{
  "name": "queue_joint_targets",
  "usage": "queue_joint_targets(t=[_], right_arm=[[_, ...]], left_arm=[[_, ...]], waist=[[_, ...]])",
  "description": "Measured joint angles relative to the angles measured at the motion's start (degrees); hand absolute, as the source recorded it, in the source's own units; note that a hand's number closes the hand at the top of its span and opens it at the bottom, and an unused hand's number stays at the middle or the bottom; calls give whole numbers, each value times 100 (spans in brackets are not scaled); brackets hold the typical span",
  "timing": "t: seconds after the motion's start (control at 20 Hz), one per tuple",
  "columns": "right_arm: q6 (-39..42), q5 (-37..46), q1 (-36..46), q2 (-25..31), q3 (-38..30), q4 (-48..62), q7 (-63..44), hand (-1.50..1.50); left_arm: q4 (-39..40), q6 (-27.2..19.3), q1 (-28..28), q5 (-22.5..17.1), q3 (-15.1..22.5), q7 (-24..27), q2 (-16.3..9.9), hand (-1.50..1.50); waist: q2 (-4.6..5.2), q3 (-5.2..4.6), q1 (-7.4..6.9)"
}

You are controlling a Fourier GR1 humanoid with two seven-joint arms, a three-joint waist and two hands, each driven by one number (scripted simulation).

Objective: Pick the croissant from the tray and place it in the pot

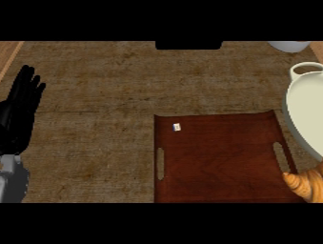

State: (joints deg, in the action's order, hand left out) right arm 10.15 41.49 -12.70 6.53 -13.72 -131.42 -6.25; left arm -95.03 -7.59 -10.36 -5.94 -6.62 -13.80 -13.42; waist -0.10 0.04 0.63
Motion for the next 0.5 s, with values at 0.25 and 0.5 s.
queue_joint_targets(t=[0.25, 0.5], right_arm=[[348, -1287, 733, 540, -1151, 632, -166, 150], [273, -1812, 1486, 1013, -1745, 2088, 173, 150]], left_arm=[[75, 18, -101, 29, 3, -28, 20, 0], [166, -1, -85, 103, 35, 105, 117, 0]], waist=[[5, -3, -30], [16, -1, -74]])
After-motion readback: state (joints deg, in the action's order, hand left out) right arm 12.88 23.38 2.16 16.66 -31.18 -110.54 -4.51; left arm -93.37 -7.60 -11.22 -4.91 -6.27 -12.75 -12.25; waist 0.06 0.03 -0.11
